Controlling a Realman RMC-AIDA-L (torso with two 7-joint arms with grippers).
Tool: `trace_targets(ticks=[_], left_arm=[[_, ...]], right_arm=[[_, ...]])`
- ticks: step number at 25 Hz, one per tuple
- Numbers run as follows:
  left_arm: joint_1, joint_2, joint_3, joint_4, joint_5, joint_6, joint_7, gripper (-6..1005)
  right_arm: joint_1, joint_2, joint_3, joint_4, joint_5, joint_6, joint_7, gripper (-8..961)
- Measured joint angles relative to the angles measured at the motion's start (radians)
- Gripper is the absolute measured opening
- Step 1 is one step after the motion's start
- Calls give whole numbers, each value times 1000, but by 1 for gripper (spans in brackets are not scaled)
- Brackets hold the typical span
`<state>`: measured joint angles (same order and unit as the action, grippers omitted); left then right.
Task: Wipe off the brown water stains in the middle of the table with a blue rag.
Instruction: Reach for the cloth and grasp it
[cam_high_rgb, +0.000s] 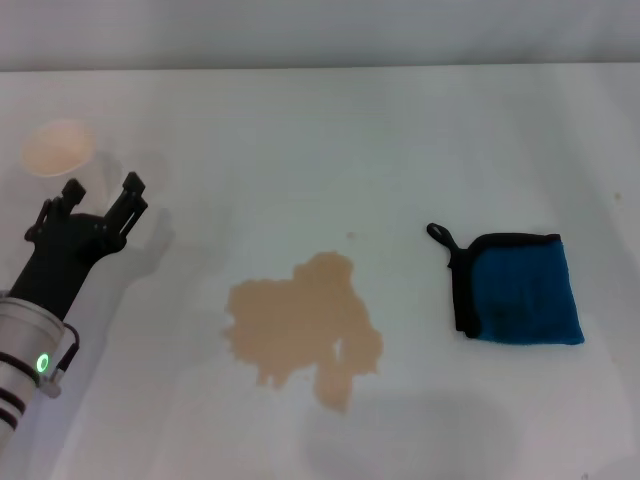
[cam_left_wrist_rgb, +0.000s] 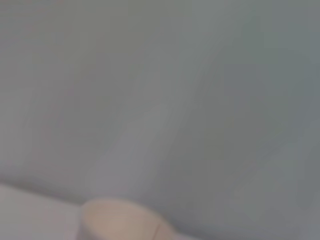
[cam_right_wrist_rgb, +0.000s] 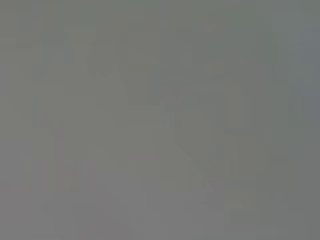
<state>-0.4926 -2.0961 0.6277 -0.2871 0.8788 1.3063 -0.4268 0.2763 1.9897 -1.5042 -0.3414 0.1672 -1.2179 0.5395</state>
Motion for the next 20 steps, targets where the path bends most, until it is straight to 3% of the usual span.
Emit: trace_targets(ticks=[5,9,14,17,20], left_arm=[[14,4,2,8,37,154,-43,863],[45,8,3,67,72,292,-142,863],[82,12,-4,132,47,309,-276,862],[126,14,-5,187,11,306,-364,862],[166,14,-5,219,-35,306,-394,861]], right_arm=[[0,4,-5,0,-15,-4,18,724],[2,-5,-28,2,-68,2,158,724],[38,-25,-25,-15,-239,19,240,724],[85,-77,-24,-49,-387,70,369,724],[140,-161,-23,-114,-612,130,591,724]])
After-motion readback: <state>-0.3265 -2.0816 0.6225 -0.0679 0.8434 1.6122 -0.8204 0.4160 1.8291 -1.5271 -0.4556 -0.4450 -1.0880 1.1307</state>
